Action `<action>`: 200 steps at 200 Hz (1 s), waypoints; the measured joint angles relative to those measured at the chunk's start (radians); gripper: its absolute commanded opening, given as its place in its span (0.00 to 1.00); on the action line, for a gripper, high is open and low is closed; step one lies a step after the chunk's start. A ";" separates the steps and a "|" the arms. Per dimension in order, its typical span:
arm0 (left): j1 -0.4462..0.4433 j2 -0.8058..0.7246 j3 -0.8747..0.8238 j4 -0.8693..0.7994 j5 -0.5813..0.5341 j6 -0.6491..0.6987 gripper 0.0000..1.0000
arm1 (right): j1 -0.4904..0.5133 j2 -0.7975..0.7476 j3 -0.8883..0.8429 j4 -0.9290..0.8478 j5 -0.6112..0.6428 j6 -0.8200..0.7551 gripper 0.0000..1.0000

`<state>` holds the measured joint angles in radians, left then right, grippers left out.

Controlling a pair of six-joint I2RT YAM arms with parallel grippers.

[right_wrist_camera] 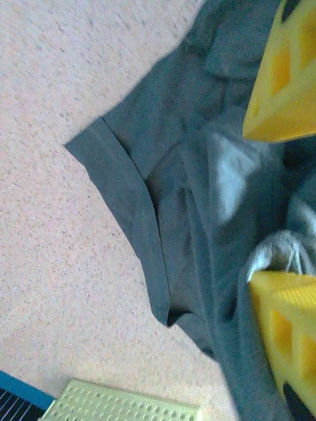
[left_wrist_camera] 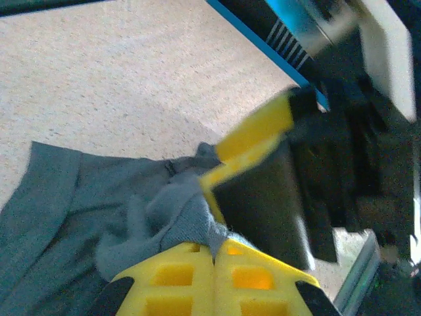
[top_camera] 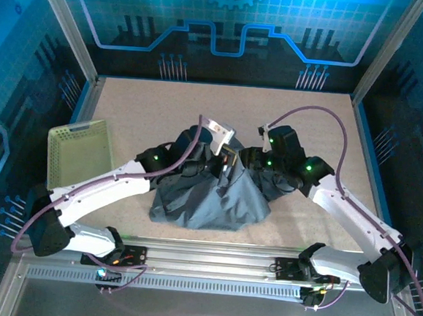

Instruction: Fold the inside-out t-shirt

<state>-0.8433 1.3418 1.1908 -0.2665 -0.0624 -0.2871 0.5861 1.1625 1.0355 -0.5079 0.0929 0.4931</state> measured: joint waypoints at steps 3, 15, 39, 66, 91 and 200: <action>0.007 0.003 0.011 -0.010 0.000 -0.009 0.00 | 0.005 -0.011 -0.005 0.002 0.008 0.000 0.64; 0.045 0.017 0.048 -0.034 0.001 -0.052 0.00 | 0.027 -0.076 -0.043 0.023 0.028 -0.019 0.66; 0.108 0.036 0.091 -0.072 -0.006 -0.108 0.00 | 0.097 -0.197 -0.145 0.077 0.030 -0.026 0.69; 0.114 0.065 0.138 -0.121 -0.019 -0.139 0.00 | 0.233 -0.220 -0.245 0.151 0.057 -0.014 0.73; 0.114 0.077 0.148 -0.133 -0.019 -0.165 0.00 | 0.304 -0.148 -0.264 0.206 0.082 0.009 0.72; 0.132 0.076 0.208 -0.202 0.020 -0.264 0.00 | 0.388 0.213 -0.202 0.435 0.481 0.063 0.00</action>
<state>-0.7109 1.4181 1.3987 -0.4683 -0.0425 -0.5514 0.9737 1.3754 0.8337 -0.0727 0.5739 0.5564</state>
